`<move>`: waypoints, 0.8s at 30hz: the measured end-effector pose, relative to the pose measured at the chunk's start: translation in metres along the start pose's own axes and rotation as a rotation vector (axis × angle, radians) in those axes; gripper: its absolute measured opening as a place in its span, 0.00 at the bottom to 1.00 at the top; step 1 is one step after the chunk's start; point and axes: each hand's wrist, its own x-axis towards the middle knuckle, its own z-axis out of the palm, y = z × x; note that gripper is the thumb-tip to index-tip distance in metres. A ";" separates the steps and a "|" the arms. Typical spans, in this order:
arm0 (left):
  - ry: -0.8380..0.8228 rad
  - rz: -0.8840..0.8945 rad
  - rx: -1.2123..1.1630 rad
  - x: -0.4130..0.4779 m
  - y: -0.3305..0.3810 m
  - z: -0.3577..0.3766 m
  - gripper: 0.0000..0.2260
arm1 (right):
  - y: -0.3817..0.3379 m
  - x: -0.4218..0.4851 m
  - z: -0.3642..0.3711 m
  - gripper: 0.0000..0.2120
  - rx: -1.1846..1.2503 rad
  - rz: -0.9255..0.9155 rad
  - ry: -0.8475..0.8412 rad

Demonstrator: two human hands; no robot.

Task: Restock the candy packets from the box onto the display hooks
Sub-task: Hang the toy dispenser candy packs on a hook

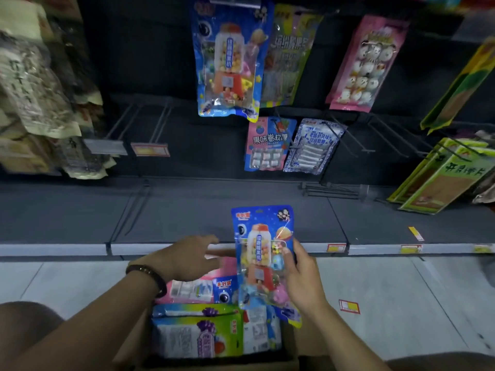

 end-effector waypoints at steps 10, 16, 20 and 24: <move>-0.081 -0.040 -1.066 -0.005 -0.002 -0.029 0.12 | -0.086 0.006 0.005 0.10 0.321 -0.163 -0.042; 0.259 0.062 -1.109 0.002 0.015 -0.059 0.09 | -0.124 0.030 0.006 0.09 0.292 -0.282 -0.004; 0.497 0.103 -1.143 0.012 0.031 -0.094 0.08 | -0.158 0.050 -0.001 0.42 0.220 -0.370 -0.089; 0.594 0.189 -1.143 0.014 0.050 -0.132 0.07 | -0.191 0.073 0.002 0.50 0.177 -0.456 -0.053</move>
